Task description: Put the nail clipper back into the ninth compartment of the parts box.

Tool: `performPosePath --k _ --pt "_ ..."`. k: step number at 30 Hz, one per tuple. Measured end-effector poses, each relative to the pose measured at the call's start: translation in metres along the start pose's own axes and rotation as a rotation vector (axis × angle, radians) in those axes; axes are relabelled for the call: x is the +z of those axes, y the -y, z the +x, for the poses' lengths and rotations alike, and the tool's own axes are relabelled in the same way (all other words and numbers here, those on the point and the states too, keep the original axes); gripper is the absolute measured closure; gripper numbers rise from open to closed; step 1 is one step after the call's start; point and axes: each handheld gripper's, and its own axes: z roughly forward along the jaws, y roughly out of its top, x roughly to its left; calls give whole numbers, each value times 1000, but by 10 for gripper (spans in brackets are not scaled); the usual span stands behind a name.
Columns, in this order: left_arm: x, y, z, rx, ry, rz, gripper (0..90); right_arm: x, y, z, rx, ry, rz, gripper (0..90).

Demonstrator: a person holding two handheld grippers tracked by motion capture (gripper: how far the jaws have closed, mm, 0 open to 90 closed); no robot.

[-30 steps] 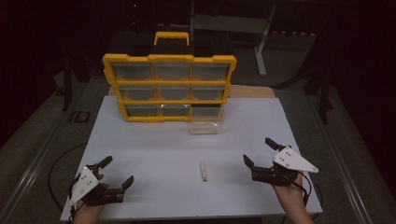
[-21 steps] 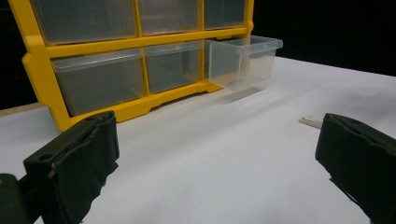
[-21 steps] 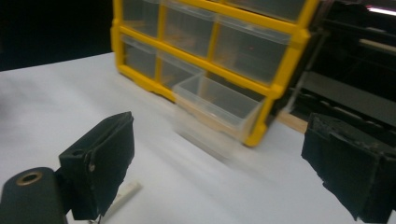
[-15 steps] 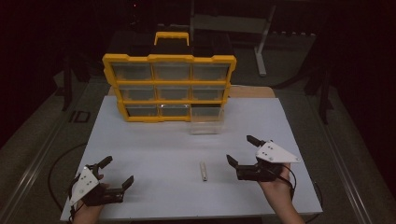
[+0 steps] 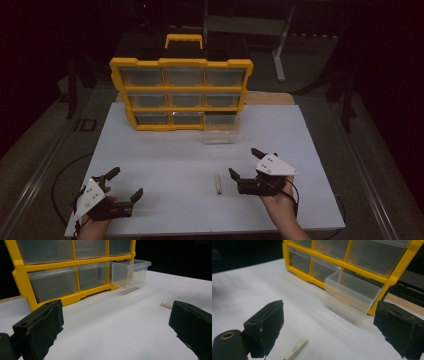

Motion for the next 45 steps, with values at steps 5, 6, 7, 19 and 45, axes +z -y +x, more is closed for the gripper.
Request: performPosePath --k 5,6,7,19,45 --pt "0 0 0 1 2 1 2 9 2 8 18 3 28 93" --pt "0 0 0 2 3 1 2 11 2 9 23 -10 30 93" --pt "0 0 0 3 3 1 2 13 3 11 22 -14 31 93" --pt "0 0 -1 3 5 -4 2 38 16 28 96 33 113 92" --pt "0 0 -1 -1 13 -5 2 72 45 65 310 91 355 349"
